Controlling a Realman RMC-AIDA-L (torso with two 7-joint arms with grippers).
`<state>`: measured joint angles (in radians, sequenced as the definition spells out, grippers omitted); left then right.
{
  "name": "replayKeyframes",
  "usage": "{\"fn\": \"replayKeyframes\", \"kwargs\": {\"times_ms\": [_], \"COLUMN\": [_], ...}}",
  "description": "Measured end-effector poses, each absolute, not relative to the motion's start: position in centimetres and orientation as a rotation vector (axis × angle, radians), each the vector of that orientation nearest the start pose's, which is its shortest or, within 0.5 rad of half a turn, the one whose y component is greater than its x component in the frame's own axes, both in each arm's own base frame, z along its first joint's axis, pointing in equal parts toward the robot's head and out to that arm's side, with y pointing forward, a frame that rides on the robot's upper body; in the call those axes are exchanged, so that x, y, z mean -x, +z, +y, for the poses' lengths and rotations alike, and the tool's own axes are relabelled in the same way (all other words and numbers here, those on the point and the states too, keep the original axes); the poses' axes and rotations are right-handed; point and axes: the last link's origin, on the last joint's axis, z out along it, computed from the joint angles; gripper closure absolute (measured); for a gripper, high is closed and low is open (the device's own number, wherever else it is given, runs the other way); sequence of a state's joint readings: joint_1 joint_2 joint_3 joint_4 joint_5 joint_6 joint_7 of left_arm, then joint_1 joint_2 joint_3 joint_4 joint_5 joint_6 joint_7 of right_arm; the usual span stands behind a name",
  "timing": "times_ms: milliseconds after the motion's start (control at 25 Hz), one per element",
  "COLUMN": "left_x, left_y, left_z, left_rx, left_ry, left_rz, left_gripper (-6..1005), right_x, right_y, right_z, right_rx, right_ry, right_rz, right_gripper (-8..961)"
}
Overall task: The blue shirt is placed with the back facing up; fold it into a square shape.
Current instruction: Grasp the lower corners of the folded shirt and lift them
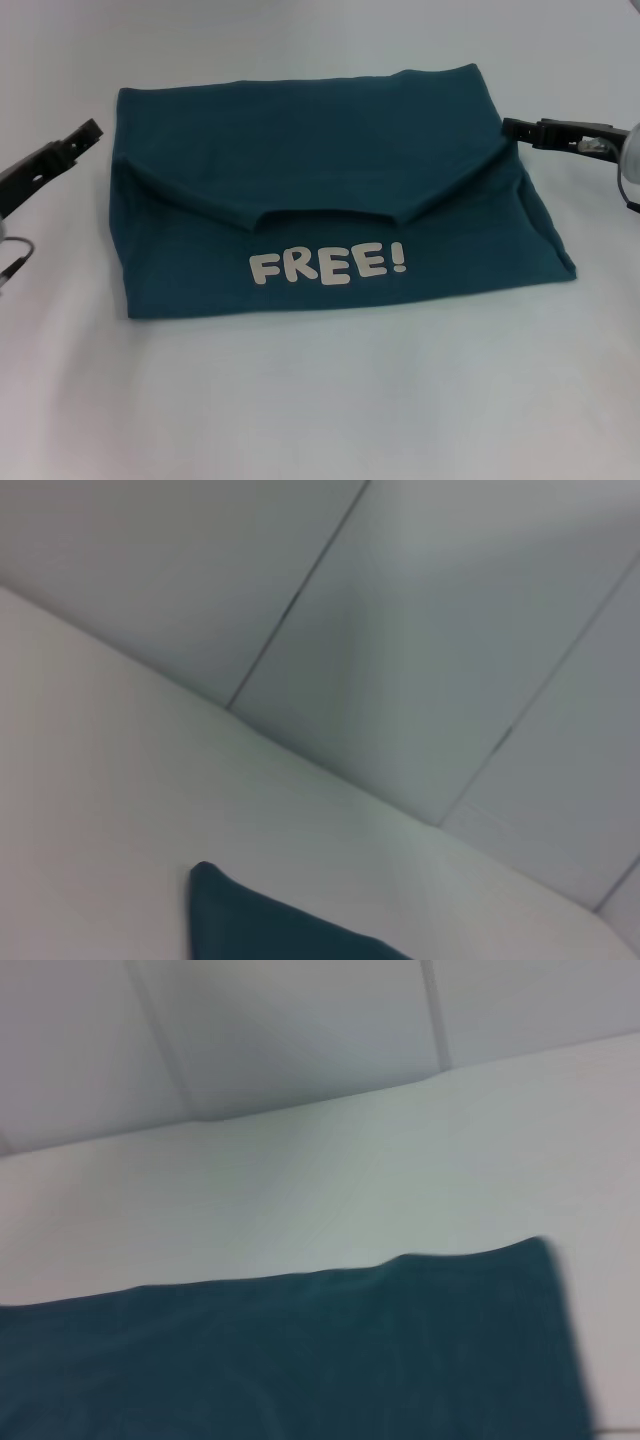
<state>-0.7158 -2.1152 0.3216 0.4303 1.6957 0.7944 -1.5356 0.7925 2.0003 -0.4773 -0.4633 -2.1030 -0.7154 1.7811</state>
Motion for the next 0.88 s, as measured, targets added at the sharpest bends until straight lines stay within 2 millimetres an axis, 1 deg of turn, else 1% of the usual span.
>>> {"fn": "replayKeyframes", "kwargs": {"times_ms": [80,200,360,560,720,760,800,880], "left_x": [29.8,30.3,31.2,32.0,32.8,33.2,33.2,33.6], "left_y": [3.3,3.8,4.3,4.0,3.0,2.4,2.4,1.8], "left_z": [42.5,41.2,39.3,37.5,36.5,36.0,36.0,35.5], "left_rx": [1.678,1.723,1.779,1.884,1.946,1.968,1.968,1.995], "left_ry": [-0.936,-0.959,-0.939,-0.854,-0.754,-0.706,-0.706,-0.658], "left_rz": [-1.224,-1.223,-1.210,-1.176,-1.183,-1.191,-1.191,-1.200], "left_gripper": [447,335,190,186,193,195,197,201], "right_x": [-29.0,-29.2,-29.6,-30.1,-30.8,-31.3,-31.3,-31.8], "right_y": [5.7,6.4,7.5,8.8,9.6,10.0,10.0,10.3], "right_z": [45.5,44.3,42.7,41.1,39.9,39.5,39.5,39.2], "right_rx": [1.925,1.956,1.988,2.026,2.027,2.004,2.004,1.979], "right_ry": [0.533,0.595,0.655,0.700,0.727,0.732,0.732,0.739], "right_rz": [1.137,1.194,1.263,1.379,1.465,1.501,1.501,1.525], "right_gripper": [294,299,305,310,312,311,311,309]}}
